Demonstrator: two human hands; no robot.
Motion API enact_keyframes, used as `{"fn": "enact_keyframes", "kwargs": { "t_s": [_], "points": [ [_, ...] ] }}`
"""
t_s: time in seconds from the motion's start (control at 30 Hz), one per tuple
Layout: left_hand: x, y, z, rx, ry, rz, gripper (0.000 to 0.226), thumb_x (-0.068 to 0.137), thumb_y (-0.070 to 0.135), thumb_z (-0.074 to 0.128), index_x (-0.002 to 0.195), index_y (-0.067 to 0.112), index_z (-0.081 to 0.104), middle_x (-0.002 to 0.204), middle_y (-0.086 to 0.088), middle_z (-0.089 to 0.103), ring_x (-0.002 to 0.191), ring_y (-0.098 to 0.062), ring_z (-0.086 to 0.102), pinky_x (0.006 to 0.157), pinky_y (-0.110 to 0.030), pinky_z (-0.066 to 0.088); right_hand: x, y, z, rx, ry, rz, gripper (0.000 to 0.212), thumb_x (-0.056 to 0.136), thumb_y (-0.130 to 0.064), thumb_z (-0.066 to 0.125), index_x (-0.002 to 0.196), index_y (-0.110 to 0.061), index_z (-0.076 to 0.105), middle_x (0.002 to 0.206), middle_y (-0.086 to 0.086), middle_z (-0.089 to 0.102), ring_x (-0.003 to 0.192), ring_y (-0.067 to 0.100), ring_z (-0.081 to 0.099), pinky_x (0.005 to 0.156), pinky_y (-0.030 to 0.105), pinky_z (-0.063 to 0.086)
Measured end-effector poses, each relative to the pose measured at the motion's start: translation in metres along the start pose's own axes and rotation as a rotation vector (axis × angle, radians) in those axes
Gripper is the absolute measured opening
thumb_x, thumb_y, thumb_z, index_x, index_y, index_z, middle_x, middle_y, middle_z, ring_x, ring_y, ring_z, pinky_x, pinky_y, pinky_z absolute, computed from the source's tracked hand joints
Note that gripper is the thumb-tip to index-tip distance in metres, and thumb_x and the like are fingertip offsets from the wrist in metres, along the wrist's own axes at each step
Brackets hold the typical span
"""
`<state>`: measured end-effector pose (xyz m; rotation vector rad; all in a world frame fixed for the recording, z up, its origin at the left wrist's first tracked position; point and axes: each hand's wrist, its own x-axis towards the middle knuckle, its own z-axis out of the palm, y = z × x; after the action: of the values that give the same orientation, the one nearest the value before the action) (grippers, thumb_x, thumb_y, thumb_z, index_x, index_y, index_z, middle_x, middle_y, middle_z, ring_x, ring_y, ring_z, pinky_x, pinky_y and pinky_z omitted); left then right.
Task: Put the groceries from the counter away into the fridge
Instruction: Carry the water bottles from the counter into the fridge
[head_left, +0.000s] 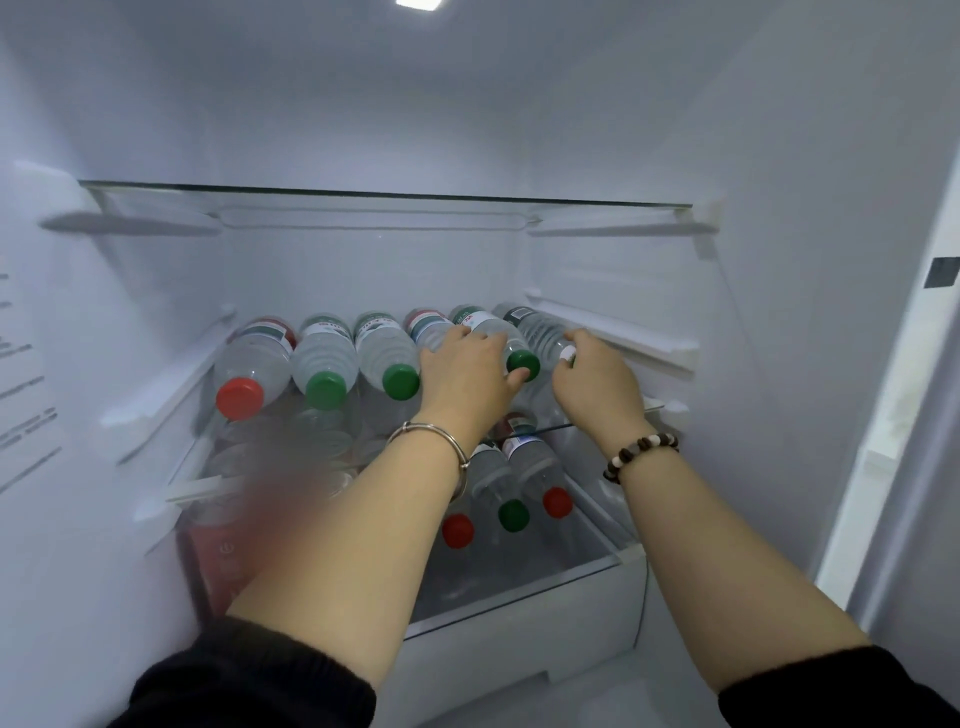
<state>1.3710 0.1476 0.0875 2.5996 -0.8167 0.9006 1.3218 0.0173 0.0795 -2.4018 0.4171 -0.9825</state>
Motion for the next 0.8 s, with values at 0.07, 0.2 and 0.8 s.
{"fn": "enact_keyframes", "kwargs": {
  "t_s": [0.07, 0.2, 0.8],
  "points": [
    [0.0, 0.001, -0.002, -0.008, -0.004, -0.008, 0.046, 0.091, 0.047, 0.05, 0.126, 0.018, 0.053, 0.127, -0.003, 0.057, 0.126, -0.021, 0.04, 0.094, -0.042, 0.038, -0.008, 0.0, 0.0, -0.012, 0.033, 0.005, 0.039, 0.092, -0.015, 0.042, 0.131, -0.017, 0.047, 0.126, 0.006, 0.057, 0.107, 0.026, 0.056, 0.084, 0.036, 0.046],
    [-0.004, 0.006, -0.009, 0.102, 0.038, 0.074, 0.037, 0.093, 0.043, 0.048, 0.109, 0.012, 0.059, 0.112, -0.007, 0.062, 0.111, -0.025, 0.05, 0.089, -0.039, 0.041, -0.023, -0.002, -0.001, -0.018, 0.051, -0.013, 0.042, 0.091, -0.015, 0.041, 0.133, -0.016, 0.045, 0.125, 0.006, 0.055, 0.102, 0.025, 0.056, 0.081, 0.037, 0.047],
    [-0.142, 0.035, 0.016, -0.164, 0.278, 0.242, 0.041, 0.089, 0.024, 0.04, 0.122, 0.009, 0.058, 0.135, -0.014, 0.052, 0.133, -0.032, 0.037, 0.109, -0.051, 0.03, -0.153, 0.034, -0.006, 0.085, 0.147, 0.026, 0.052, 0.093, -0.016, 0.05, 0.141, -0.006, 0.034, 0.152, 0.012, 0.025, 0.141, 0.023, 0.021, 0.116, 0.035, 0.02]
  ]
}}
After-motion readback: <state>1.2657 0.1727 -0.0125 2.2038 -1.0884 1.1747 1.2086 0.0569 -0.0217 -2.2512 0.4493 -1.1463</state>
